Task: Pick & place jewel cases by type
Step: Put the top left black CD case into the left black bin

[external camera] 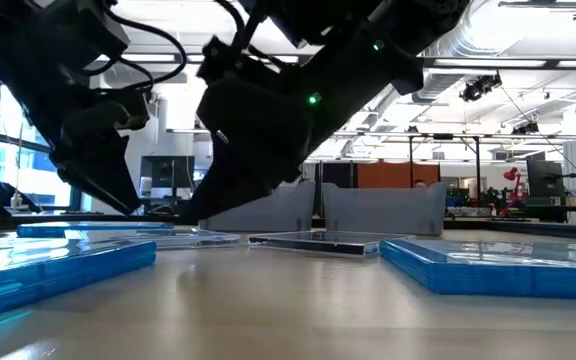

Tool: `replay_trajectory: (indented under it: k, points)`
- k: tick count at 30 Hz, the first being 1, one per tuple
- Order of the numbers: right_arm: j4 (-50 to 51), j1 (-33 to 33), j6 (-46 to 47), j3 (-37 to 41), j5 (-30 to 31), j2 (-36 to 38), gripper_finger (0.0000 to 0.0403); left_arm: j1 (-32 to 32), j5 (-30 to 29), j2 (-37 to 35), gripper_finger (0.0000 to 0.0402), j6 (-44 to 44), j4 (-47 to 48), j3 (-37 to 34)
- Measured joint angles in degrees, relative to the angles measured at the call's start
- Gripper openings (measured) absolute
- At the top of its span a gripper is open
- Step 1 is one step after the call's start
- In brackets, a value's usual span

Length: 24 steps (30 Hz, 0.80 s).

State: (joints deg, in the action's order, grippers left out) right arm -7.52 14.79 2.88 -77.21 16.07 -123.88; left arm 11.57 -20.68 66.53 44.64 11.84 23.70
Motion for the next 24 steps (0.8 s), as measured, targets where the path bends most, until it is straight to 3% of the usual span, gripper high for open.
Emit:
replay_trajectory:
  k: [5, 10, 14, 24]
  points:
    - [-2.66, 0.28, -0.35, 0.0, 0.86, 0.11, 0.0122, 0.02, 1.94, 0.18, 0.0194, 2.07, -0.03, 0.0]
    - [-2.18, 0.23, 5.5, 0.0, -5.18, 0.0, 0.0122, 0.02, 2.11, 0.19, 0.0195, 3.37, -0.03, 0.0]
    - [1.97, 0.24, 6.15, 0.02, -2.72, -0.15, 0.0122, 0.02, 1.99, 1.54, 0.0195, 3.9, -0.84, 0.0]
    - [6.38, -1.38, 9.35, 0.02, -3.77, -0.2, 0.0148, 0.02, -0.24, 10.07, 0.0195, 5.59, -6.66, 0.2]
